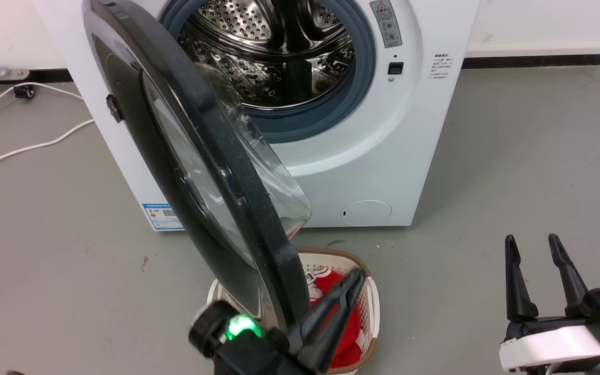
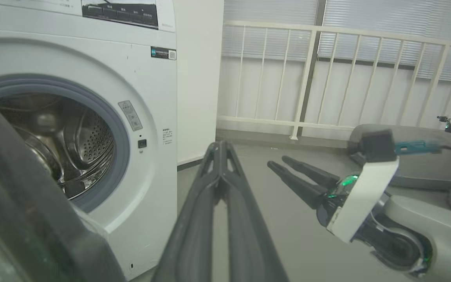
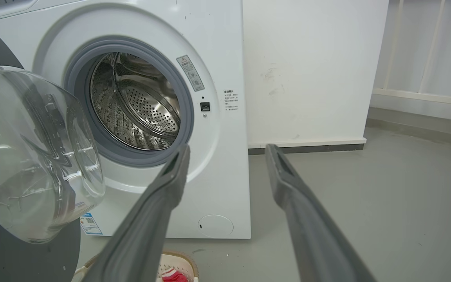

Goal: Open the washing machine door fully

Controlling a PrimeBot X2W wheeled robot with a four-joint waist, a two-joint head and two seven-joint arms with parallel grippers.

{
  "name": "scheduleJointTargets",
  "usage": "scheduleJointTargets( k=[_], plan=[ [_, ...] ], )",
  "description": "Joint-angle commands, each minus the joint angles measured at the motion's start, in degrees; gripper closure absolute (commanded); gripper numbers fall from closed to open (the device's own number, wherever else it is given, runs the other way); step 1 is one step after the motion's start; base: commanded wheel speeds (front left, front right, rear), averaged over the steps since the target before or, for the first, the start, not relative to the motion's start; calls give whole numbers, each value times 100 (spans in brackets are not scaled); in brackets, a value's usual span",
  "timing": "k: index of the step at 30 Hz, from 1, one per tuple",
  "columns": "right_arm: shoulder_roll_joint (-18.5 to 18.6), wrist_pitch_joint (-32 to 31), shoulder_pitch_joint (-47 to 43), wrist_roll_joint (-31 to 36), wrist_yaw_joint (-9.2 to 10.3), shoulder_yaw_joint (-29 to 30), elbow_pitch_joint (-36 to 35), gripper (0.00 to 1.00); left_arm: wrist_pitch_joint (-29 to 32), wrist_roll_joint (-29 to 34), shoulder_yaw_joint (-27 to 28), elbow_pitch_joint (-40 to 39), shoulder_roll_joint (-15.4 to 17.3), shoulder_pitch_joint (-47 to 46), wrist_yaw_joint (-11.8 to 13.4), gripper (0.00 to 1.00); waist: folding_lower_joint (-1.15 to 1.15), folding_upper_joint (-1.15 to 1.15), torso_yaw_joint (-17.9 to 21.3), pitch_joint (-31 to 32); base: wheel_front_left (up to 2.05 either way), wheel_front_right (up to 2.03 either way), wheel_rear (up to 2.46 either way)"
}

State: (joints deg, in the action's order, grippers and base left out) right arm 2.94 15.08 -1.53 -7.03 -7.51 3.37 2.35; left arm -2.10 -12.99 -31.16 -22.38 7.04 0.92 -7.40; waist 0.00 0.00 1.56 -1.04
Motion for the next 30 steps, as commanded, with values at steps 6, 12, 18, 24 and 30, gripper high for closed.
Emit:
scheduleJointTargets(
  k=[6,12,18,24,30],
  plan=[
    [-12,10,-55,-40,4,-59,45,0,-24,50,-219,719,259,501,23,100,0,0,-54,-8,0,0,0],
    [-12,10,-27,-77,3,-70,49,0,-537,176,-216,1501,100,376,147,100,0,0,-78,-78,0,0,0],
    [-11,1,64,-88,4,-130,85,0,-924,271,-196,2195,-129,-125,250,100,0,0,-39,-162,0,0,0],
    [-11,-3,137,-137,4,-162,137,0,-1134,207,-99,2764,-292,-598,419,100,0,0,42,-224,0,0,0],
    [-11,-1,158,-185,4,-155,192,0,-1237,109,58,3113,-329,-829,631,100,0,0,100,-248,0,0,0]
  ],
)
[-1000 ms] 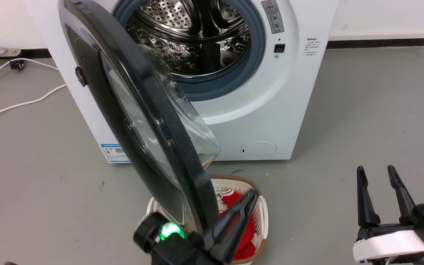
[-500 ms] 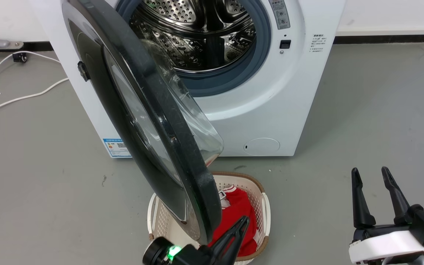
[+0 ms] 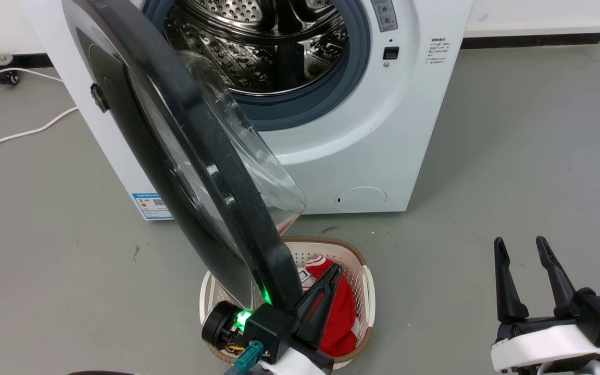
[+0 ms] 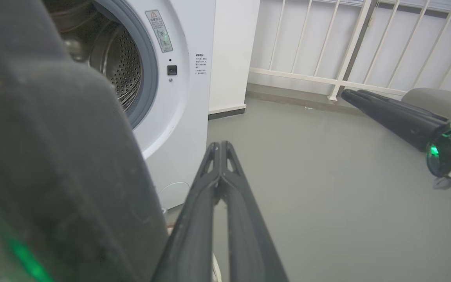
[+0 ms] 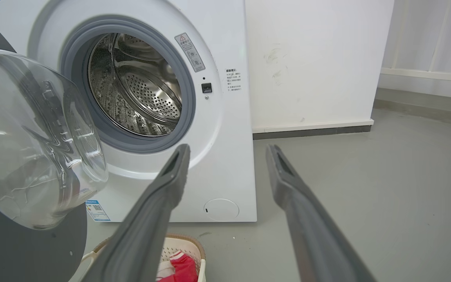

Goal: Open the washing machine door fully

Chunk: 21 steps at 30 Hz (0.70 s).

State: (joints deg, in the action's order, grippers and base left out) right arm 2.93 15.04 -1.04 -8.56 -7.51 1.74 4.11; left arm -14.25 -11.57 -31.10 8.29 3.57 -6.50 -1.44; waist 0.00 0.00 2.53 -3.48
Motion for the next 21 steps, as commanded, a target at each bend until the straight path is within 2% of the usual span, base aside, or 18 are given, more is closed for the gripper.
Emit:
scheduleJointTargets(
  k=[1,10,21],
  plan=[
    [-11,4,112,-44,4,12,22,0,-37,-46,85,78,21,-105,63,100,0,0,3,-5,0,0,0],
    [-10,8,119,-110,4,-27,73,0,-74,-129,234,221,54,-52,171,100,0,0,-2,3,0,0,0],
    [-10,11,67,-145,4,13,123,0,-45,-199,443,-137,296,361,445,100,0,0,-146,51,0,0,0]
  ],
)
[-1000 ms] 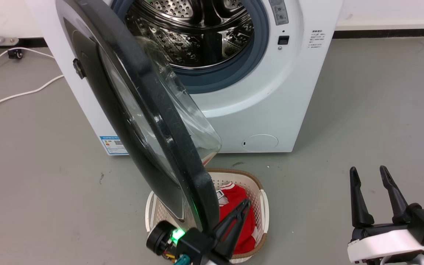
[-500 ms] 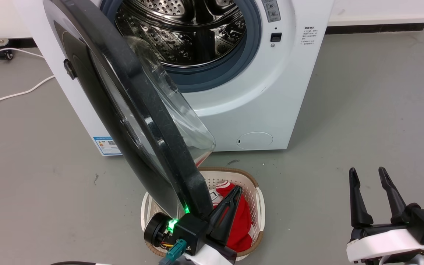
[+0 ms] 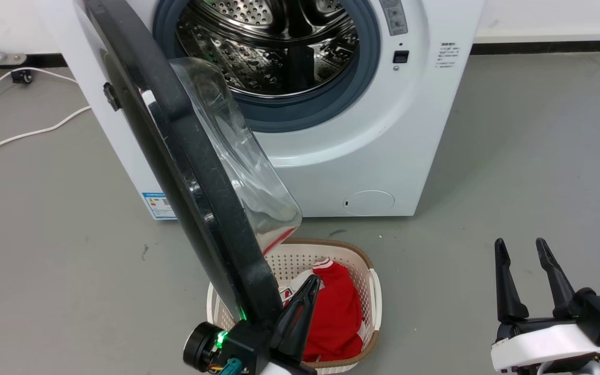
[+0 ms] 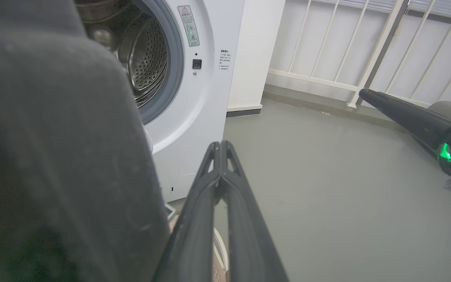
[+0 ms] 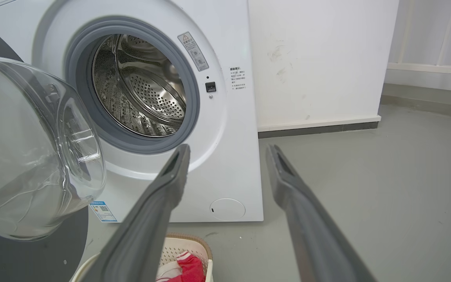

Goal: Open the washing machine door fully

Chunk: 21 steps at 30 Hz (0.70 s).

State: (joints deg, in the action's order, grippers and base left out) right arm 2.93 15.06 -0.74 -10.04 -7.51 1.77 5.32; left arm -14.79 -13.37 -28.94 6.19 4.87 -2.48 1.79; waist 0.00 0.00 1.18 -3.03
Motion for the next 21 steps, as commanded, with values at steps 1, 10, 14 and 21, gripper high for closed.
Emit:
scheduleJointTargets(
  k=[1,10,14,21],
  plan=[
    [-10,10,25,-3,4,12,1,0,30,-33,235,23,188,14,132,100,0,0,-43,14,0,0,0],
    [-10,10,-78,7,4,83,-41,0,214,-112,240,-559,318,527,358,100,0,0,-640,67,0,0,0],
    [-10,10,-102,20,4,94,-57,0,270,-140,234,-679,346,644,409,100,0,0,-945,95,0,0,0],
    [-9,7,-121,-4,4,89,-68,0,316,-163,298,-824,441,809,516,100,0,0,-1473,108,0,0,0]
  ],
)
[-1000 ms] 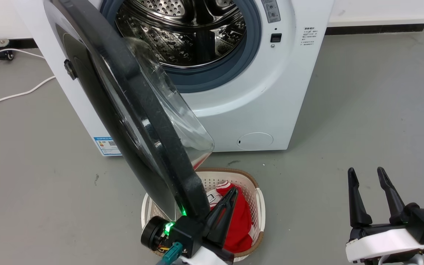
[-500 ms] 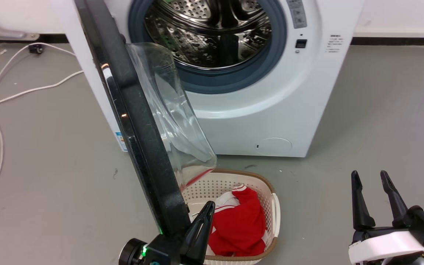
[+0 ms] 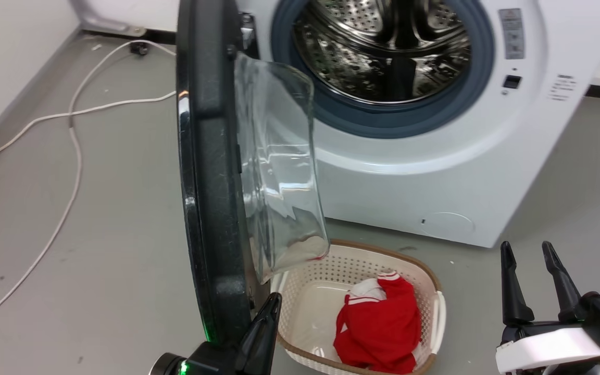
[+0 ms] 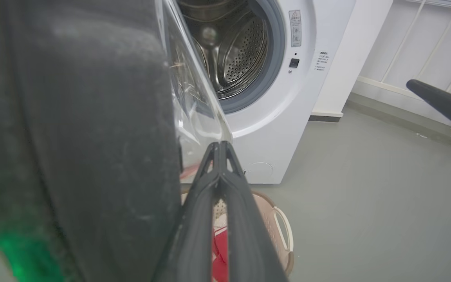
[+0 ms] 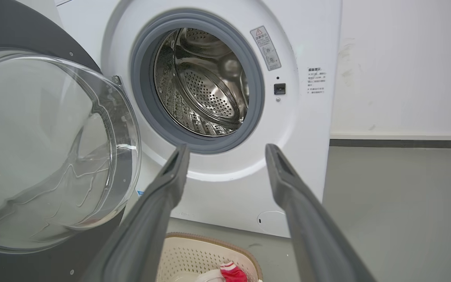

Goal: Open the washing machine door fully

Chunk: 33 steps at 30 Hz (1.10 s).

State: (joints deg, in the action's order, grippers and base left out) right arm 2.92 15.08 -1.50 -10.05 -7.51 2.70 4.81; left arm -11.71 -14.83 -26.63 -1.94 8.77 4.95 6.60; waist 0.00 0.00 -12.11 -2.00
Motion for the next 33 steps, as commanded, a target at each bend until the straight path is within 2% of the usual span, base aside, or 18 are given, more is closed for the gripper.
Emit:
scheduleJointTargets(
  k=[1,8,14,23,28,33],
  plan=[
    [-8,5,-48,2,4,-9,-20,0,11,-24,89,-28,68,77,63,100,0,0,-217,-1,0,0,0],
    [-7,5,-14,-9,4,-13,-34,0,-2,-114,331,-82,182,113,208,100,0,0,-641,-59,0,0,0],
    [-7,-18,64,30,4,-20,-53,0,-118,-279,730,53,318,-83,285,100,0,0,-814,-143,0,0,0],
    [-8,-76,170,92,3,-19,-123,0,-293,-559,1524,458,576,-465,357,100,0,0,-844,-331,0,0,0],
    [-8,-117,230,120,3,-23,-156,0,-342,-736,2046,731,695,-724,321,100,0,0,-803,-454,0,0,0],
    [-7,-185,314,192,4,-17,-209,0,-359,-840,2588,1018,885,-1079,169,100,0,0,-746,-640,0,0,0]
  ],
)
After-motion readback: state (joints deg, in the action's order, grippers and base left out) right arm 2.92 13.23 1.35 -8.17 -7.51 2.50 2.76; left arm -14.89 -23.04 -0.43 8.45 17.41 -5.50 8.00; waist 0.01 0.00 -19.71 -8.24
